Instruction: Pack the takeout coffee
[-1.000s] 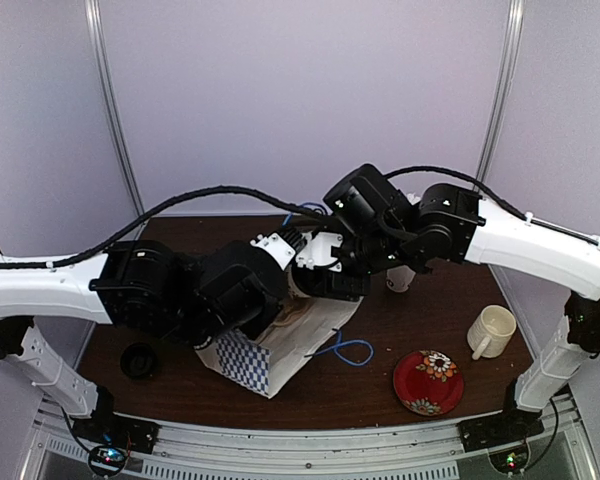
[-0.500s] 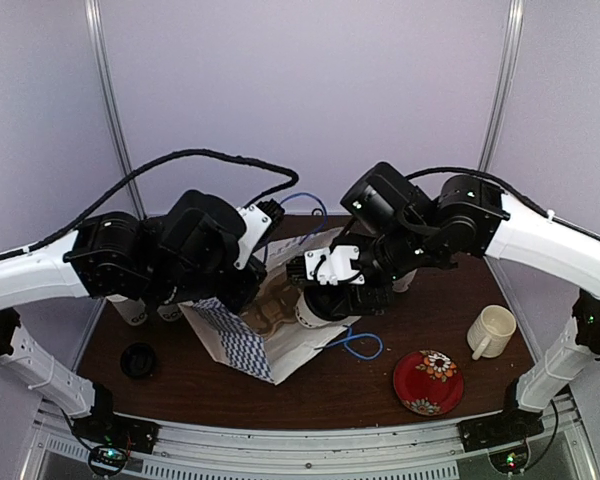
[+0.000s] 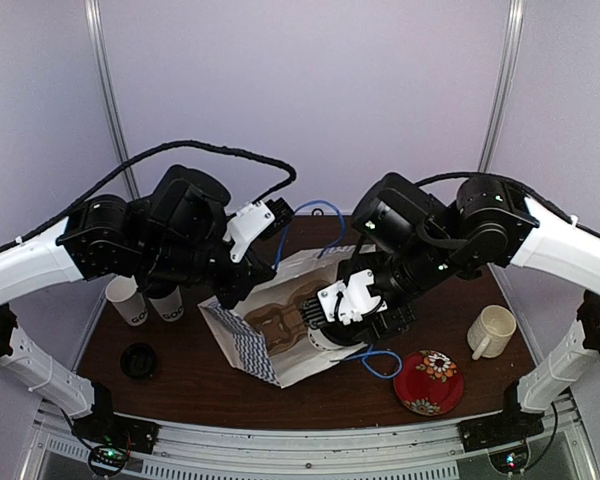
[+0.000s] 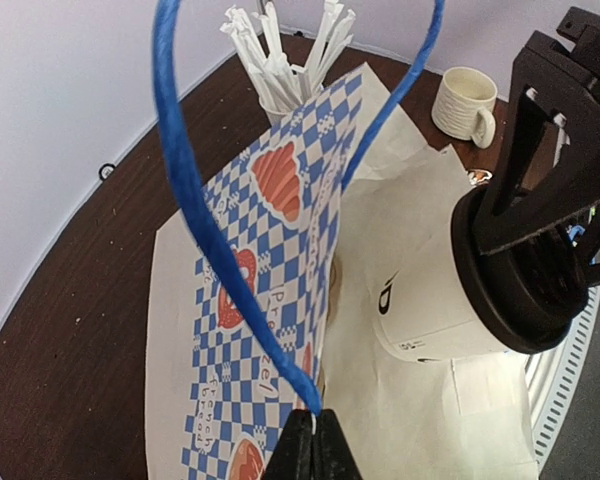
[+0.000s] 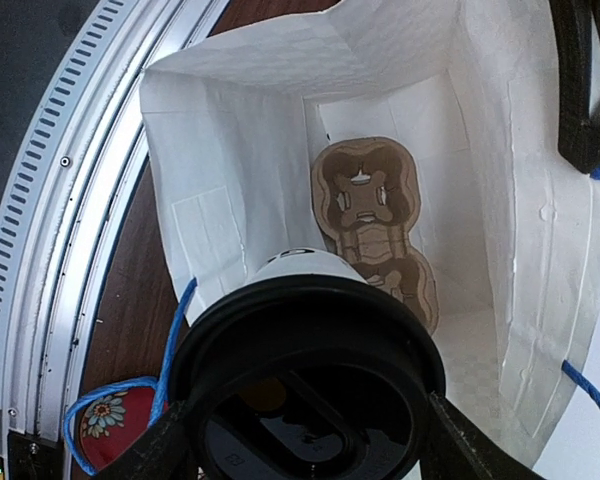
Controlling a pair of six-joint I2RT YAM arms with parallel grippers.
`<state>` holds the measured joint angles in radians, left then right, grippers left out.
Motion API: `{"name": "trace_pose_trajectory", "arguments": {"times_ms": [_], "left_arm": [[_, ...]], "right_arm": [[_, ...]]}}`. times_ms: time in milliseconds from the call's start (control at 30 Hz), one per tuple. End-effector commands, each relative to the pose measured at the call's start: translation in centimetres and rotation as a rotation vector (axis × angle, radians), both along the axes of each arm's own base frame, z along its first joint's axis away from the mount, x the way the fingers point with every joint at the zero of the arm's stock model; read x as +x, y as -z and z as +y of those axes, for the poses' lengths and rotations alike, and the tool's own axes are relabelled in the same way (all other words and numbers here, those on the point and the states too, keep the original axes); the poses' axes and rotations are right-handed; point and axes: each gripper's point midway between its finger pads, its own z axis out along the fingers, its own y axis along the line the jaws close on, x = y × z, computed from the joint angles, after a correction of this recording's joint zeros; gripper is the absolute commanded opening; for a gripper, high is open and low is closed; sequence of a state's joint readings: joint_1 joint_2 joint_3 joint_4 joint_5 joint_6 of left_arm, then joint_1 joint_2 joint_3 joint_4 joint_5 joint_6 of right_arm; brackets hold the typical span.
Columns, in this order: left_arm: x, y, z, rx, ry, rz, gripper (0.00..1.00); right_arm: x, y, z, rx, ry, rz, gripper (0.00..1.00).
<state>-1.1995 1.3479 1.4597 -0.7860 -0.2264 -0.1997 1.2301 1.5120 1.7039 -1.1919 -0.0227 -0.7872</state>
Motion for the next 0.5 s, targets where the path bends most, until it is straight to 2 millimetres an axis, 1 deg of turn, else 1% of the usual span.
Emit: {"name": "trace_pose_trajectory", "arguments": {"times_ms": [0,100,200,300,367,467], "left_arm": [[-0.4,-1.8,-0.8,-0.021,0.094,-0.032,0.00],[-0.2,-1.7,-0.7,0.000,0.107,-0.050,0.00],[0.0,-1.6,-0.5,0.016,0.132,-0.046,0.00],[0.1,-2.0,-0.1,0.006,0.158,-0.055,0.00],[0.3,-1.9,0.3,0.003,0.156,-0.062,0.00],[0.8,-1.8,0.8,0.011,0.150,-0.087,0.00]], "right_arm": [[0.9,-1.1,-0.5,-0.018,0.007,-0.094,0.58],[1.3,-0.6,0.1,-0.021,0.013,-0.118,0.58],[0.8,0.2,0.4,-0.054,-0.010,-0.135,0.57],[-0.4,-0.6,0.6,-0.043,-0.046,-0.101,0.57],[-0.5,-1.0,0.8,-0.029,-0.049,-0.094,0.58],[-1.0,-0.8,0.6,-0.032,-0.052,-0.067,0.58]]}}
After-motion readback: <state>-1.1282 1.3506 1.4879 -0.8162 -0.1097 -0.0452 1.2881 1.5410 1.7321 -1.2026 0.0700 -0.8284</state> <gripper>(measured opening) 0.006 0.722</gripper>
